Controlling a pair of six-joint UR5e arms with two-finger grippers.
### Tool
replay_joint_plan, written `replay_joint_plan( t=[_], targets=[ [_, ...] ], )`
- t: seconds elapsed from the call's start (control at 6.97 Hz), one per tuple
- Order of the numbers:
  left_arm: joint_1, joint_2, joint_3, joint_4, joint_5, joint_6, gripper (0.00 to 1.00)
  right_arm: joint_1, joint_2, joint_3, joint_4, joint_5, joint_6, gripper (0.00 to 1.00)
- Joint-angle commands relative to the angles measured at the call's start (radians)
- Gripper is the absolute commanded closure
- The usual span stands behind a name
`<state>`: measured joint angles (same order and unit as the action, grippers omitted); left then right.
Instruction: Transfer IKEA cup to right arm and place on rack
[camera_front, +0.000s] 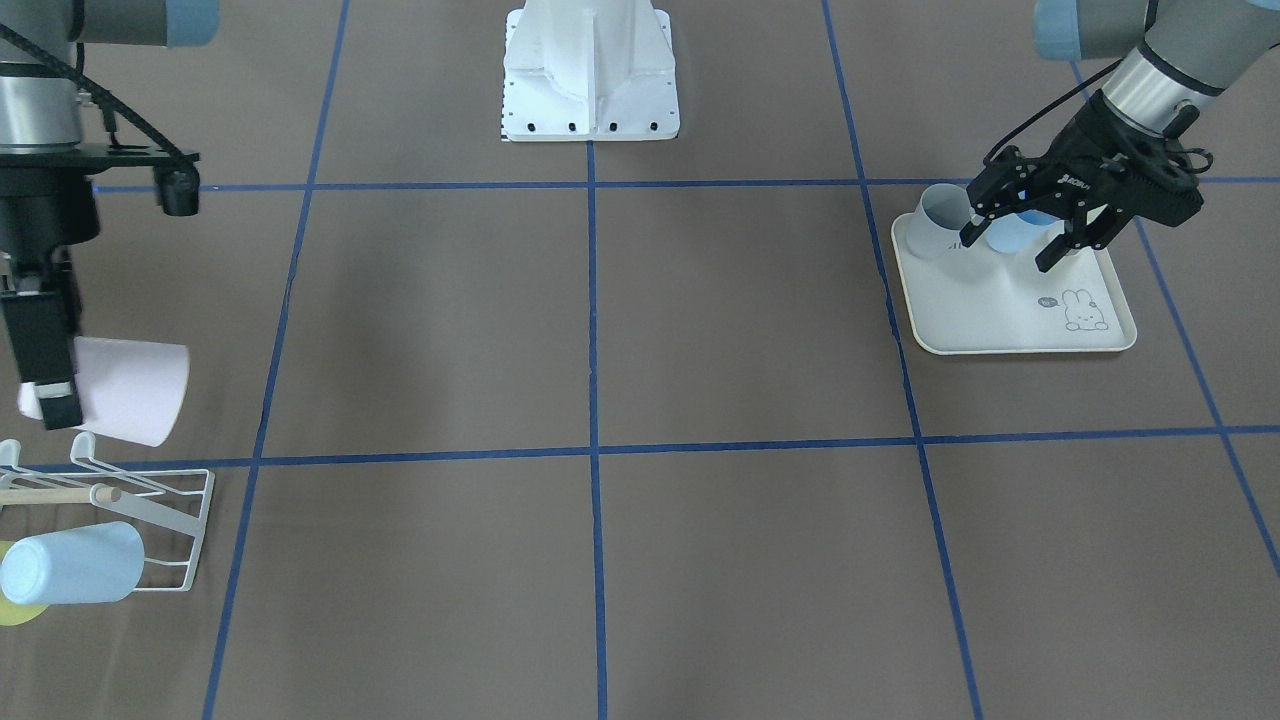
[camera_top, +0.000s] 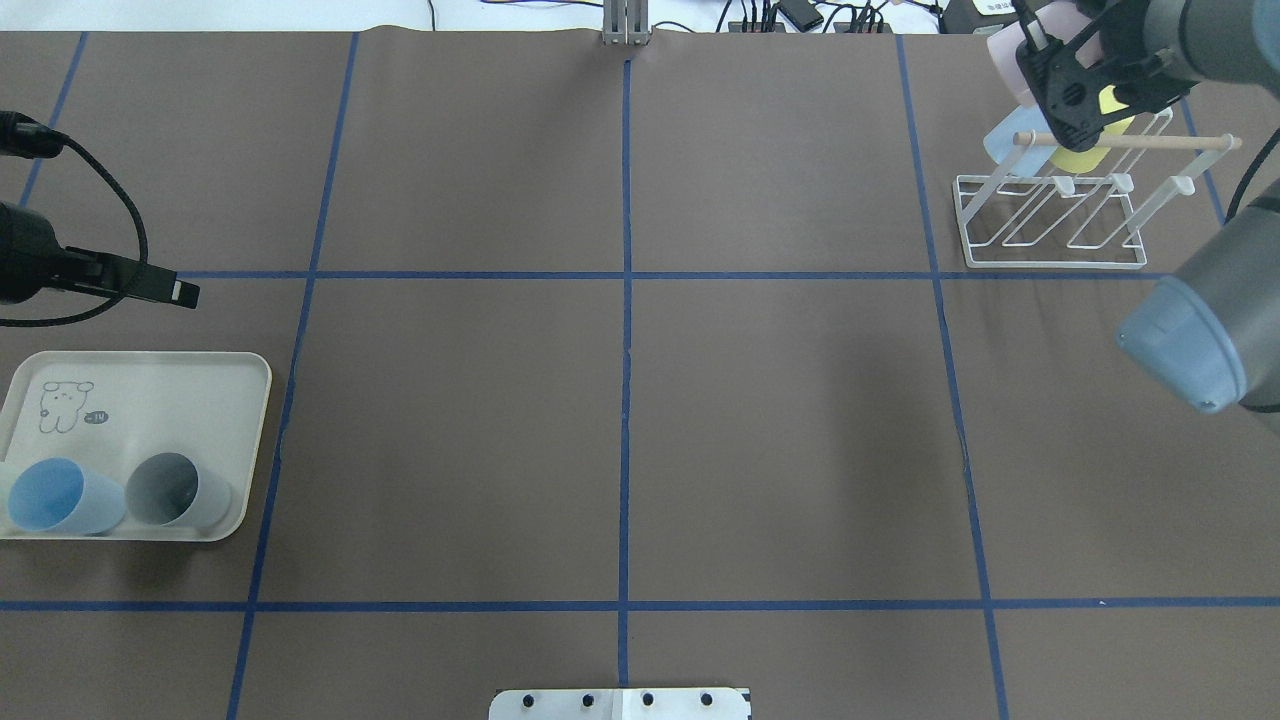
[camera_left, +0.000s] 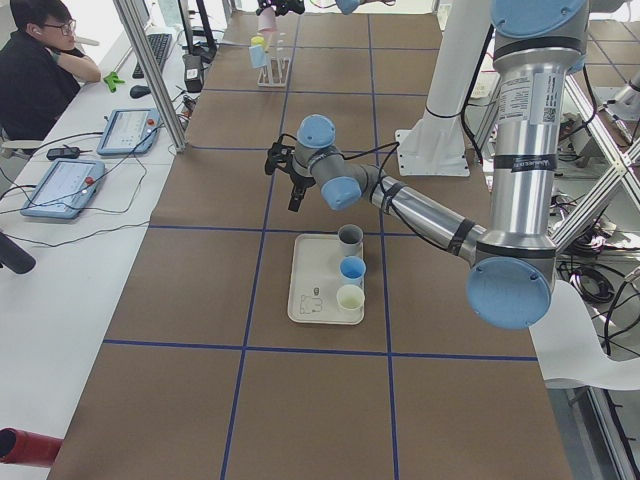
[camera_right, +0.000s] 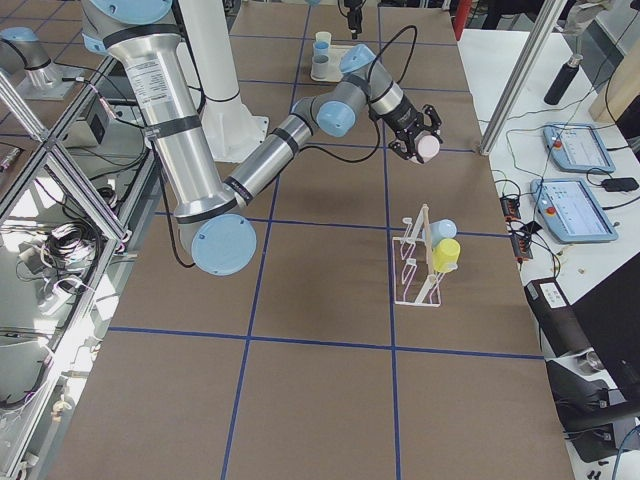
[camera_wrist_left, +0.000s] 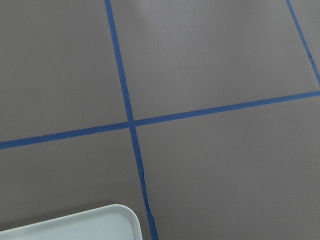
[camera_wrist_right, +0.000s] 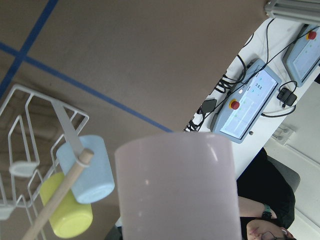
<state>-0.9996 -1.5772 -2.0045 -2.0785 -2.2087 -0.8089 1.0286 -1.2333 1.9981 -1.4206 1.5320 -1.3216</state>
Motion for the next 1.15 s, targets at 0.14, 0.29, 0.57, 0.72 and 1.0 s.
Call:
replay_joint_plan(
  t=[0.14, 0.29, 0.57, 0.72, 1.0],
  targets=[
    [0.001, 0.000, 0.003, -0.002, 0.000, -0.003, 0.00, 0.119, 0.011, -0.122, 0.011, -0.007, -0.272, 1.00],
    [0.001, 0.000, 0.003, -0.003, 0.000, -0.003, 0.00, 0.145, 0.011, -0.151, 0.026, -0.010, -0.344, 1.00],
    [0.001, 0.000, 0.004, -0.005, 0.000, -0.007, 0.00, 0.160, 0.002, -0.258, 0.156, -0.029, -0.399, 1.00],
    [0.002, -0.001, 0.003, -0.005, 0.000, -0.010, 0.00, 0.162, -0.015, -0.333, 0.260, -0.027, -0.401, 1.00],
    [0.002, -0.001, 0.004, -0.006, 0.000, -0.012, 0.00, 0.162, -0.031, -0.456, 0.406, -0.026, -0.422, 1.00]
  ],
)
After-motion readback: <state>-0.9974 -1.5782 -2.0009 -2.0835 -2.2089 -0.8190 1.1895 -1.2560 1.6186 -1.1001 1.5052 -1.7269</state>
